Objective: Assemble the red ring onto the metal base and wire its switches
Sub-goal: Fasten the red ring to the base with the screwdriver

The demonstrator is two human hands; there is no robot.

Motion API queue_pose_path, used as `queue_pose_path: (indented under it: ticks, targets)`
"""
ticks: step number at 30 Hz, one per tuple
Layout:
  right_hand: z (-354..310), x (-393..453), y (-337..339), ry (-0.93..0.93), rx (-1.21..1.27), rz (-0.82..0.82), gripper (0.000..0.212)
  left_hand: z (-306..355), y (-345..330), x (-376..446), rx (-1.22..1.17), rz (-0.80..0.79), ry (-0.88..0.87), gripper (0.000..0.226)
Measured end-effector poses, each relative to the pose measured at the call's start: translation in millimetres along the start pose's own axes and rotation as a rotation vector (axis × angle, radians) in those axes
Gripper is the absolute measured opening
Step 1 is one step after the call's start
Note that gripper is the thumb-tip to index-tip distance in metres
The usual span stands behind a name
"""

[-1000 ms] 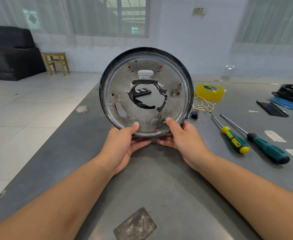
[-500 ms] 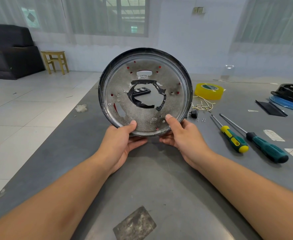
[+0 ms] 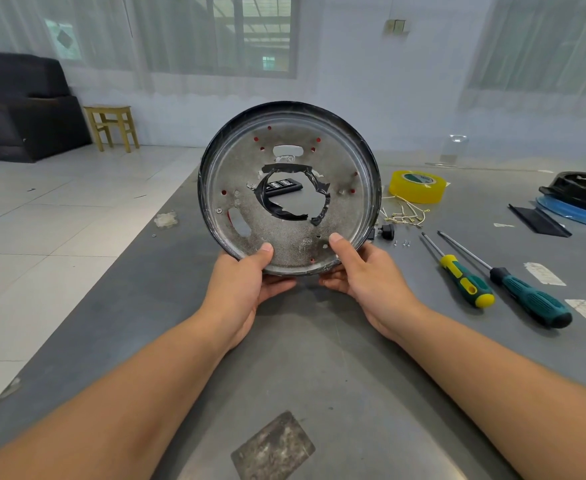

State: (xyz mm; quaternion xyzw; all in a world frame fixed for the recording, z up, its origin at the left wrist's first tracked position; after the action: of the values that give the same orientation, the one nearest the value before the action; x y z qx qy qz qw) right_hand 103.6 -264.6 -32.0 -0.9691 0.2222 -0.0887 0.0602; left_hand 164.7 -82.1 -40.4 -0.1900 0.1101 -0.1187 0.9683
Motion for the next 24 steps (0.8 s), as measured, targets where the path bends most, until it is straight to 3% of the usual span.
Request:
queue_pose_path:
  ticks: [4,7,9,10,14,18,24]
  targets:
    - [-3.0,-2.7,0.5,-0.005,0.01,-0.007,0.038,2.9,3.9,-2.3,0.106,0.076,-0.038,0.023]
    - [-9.7,-6.5,-1.9,0.005,-0.057,-0.049,0.077,4.4,9.0,-3.9,0.127,0.123,-0.039,0.026]
    - [-13.2,-9.0,6.7,0.01,-0.143,-0.024,0.086,6.5,14.5,-4.6,0.136,0.151,-0.038,0.03]
    - [-17.0,-9.7,15.2,0.042,-0.269,0.003,0.081,8.9,17.5,-4.8,0.147,0.164,-0.045,0.033]
    - [-48.3,-2.8,59.6,0.345,-1.21,0.164,0.025,18.0,22.3,-6.4,0.163,0.212,-0.101,0.042]
    - [-71.3,14.7,89.3,0.428,-1.74,0.425,0.018,19.9,18.8,-9.7,0.153,0.221,-0.123,0.037]
    - [-61.2,41.4,97.8,0.261,-1.982,0.465,0.021,20.3,19.0,-9.5,0.183,0.26,-0.144,0.037]
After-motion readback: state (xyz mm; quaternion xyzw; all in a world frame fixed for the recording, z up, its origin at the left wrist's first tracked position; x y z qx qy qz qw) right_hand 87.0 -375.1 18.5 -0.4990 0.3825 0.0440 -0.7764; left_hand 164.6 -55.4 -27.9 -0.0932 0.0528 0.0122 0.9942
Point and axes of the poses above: each hand's wrist, its own x-axis towards the middle knuckle, its own y-axis out of the back of the hand, z = x × y, the point moved 8 cm from there along x, towards the middle knuckle, and after that the axes turned 5 degrees about y, right-handed, at the moved point
